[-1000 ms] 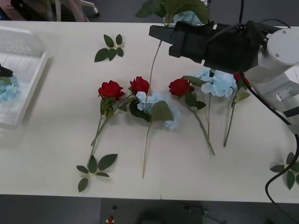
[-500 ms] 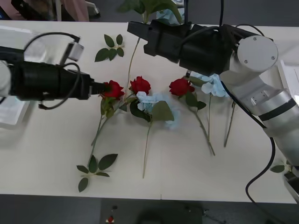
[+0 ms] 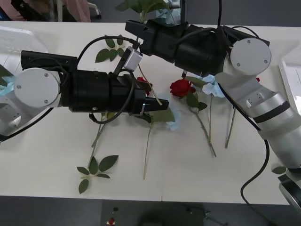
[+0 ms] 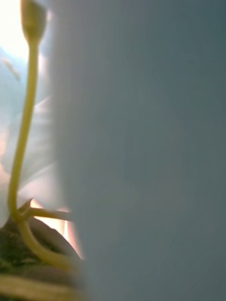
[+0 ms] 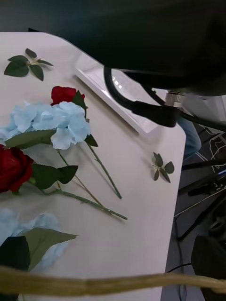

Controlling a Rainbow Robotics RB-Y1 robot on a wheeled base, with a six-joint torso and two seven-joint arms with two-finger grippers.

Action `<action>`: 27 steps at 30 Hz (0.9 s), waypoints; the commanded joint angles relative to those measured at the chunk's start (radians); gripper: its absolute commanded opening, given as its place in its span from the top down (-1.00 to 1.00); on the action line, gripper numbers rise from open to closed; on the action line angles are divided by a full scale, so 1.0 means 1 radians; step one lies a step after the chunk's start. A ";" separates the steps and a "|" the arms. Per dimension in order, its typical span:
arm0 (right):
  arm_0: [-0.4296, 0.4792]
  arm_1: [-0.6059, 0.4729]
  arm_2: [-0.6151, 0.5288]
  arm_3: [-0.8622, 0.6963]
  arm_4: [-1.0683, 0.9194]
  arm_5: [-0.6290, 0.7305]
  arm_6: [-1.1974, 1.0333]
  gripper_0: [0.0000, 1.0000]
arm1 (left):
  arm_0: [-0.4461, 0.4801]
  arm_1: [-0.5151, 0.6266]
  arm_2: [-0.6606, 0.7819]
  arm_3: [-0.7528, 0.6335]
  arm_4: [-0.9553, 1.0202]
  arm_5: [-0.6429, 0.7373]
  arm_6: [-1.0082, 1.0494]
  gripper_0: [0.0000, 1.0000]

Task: Put the red flowers into the right box and the blue flowers into the left box

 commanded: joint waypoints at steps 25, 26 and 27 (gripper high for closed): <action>-0.034 0.005 0.001 -0.009 0.031 -0.005 0.005 1.00 | 0.101 -0.030 0.284 0.147 0.191 0.214 -0.444 -1.00; -0.036 0.005 0.001 -0.008 0.031 -0.005 0.007 1.00 | 0.101 -0.042 0.273 0.147 0.177 0.182 -0.444 -1.00; -0.034 0.005 0.003 -0.009 0.031 -0.005 0.007 1.00 | 0.097 -0.059 0.260 0.147 0.172 0.154 -0.444 -1.00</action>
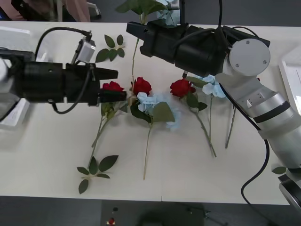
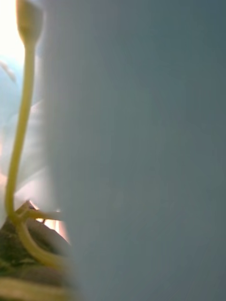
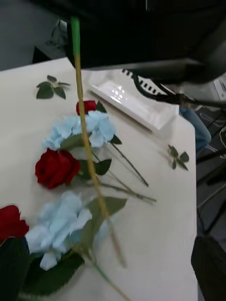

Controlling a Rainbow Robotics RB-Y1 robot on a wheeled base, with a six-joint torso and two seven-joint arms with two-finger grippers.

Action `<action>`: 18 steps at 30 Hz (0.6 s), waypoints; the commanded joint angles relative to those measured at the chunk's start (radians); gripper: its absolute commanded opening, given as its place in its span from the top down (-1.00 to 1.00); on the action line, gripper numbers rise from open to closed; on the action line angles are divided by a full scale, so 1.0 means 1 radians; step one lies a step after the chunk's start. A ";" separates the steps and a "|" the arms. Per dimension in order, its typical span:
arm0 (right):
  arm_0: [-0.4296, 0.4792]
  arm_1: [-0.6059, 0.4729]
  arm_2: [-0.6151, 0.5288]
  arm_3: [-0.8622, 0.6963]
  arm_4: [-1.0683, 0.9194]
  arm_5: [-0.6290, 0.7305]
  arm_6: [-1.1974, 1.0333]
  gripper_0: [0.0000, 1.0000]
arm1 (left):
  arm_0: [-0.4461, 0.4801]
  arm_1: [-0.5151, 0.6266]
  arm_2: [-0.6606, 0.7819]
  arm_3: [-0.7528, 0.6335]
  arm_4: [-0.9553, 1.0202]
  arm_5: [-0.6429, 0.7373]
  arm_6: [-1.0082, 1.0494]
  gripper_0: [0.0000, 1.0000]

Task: Put the red flowers into the right box and the blue flowers into the left box

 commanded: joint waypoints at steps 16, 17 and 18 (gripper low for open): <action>-0.036 0.005 0.003 -0.014 -0.001 -0.006 0.008 1.00 | -0.051 -0.082 -0.116 -0.017 -0.025 -0.202 0.021 1.00; -0.037 0.005 0.003 -0.014 -0.001 -0.006 0.008 1.00 | -0.051 -0.082 -0.116 -0.017 -0.025 -0.202 0.021 1.00; -0.036 0.005 0.003 -0.012 -0.003 -0.006 0.008 1.00 | -0.049 -0.082 -0.116 -0.016 -0.024 -0.202 0.021 1.00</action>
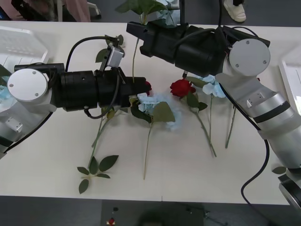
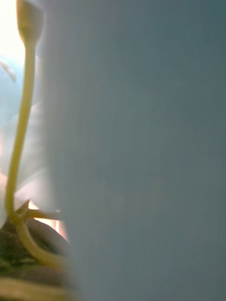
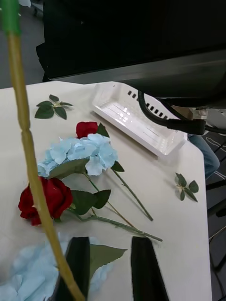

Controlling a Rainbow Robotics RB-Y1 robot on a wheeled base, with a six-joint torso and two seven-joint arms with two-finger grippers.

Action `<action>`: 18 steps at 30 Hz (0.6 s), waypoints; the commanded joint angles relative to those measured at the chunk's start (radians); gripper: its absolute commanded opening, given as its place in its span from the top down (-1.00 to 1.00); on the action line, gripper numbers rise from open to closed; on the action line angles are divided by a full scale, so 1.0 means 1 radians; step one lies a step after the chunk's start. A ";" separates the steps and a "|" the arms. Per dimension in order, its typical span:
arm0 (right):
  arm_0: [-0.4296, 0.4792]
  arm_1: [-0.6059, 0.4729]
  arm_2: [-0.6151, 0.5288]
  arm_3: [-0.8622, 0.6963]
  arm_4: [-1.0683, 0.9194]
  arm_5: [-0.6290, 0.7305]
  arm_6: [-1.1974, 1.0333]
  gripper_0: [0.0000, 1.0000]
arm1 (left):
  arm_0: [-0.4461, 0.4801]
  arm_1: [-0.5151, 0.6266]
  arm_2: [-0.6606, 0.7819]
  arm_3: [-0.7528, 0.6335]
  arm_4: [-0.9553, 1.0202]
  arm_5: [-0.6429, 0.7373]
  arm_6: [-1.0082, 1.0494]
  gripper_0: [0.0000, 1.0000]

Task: Put the red flowers into the right box and the blue flowers into the left box

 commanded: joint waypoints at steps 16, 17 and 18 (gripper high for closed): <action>-0.053 0.005 0.003 -0.014 0.063 -0.004 0.011 -0.28 | -0.022 0.292 0.019 -0.005 0.115 -0.006 0.051 1.00; -0.051 0.005 0.003 -0.012 0.063 -0.004 0.013 -0.31 | -0.020 0.337 0.020 -0.001 0.134 -0.002 0.054 1.00; -0.051 0.005 0.003 -0.012 0.063 -0.006 0.010 -0.34 | -0.012 0.383 0.022 0.010 0.158 0.003 0.055 1.00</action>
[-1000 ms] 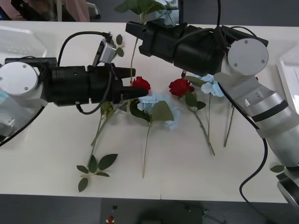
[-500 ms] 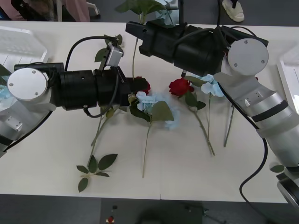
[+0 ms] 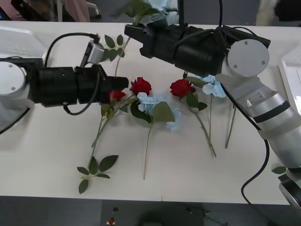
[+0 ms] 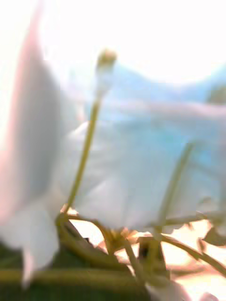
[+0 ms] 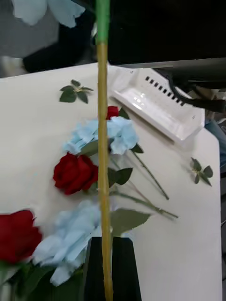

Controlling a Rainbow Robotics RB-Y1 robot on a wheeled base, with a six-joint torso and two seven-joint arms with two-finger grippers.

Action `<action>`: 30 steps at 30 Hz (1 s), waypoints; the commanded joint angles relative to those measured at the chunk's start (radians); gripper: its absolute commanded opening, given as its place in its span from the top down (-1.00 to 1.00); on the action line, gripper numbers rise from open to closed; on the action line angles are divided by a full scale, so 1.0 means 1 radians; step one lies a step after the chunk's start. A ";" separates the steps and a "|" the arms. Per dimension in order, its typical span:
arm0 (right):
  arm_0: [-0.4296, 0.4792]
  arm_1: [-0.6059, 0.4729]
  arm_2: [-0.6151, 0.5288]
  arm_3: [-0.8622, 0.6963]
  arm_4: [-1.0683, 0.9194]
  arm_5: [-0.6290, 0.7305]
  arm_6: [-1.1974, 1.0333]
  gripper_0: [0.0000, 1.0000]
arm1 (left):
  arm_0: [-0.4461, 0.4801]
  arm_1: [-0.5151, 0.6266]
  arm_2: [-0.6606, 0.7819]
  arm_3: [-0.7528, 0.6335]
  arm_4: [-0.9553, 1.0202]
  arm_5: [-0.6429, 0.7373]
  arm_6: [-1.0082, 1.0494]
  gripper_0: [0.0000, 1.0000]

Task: Put the red flowers into the right box and the blue flowers into the left box

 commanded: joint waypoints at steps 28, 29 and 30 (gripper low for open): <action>-0.292 -0.636 0.364 0.080 0.205 0.688 -1.288 -0.39 | 0.219 0.512 0.276 0.688 -0.711 -0.017 -0.210 1.00; -0.292 -0.635 0.370 0.089 0.268 0.705 -1.318 -0.39 | 0.219 0.511 0.270 0.694 -0.731 -0.041 -0.211 0.88; -0.292 -0.630 0.381 0.101 0.313 0.711 -1.334 -0.39 | 0.219 0.511 0.266 0.694 -0.750 -0.053 -0.211 0.67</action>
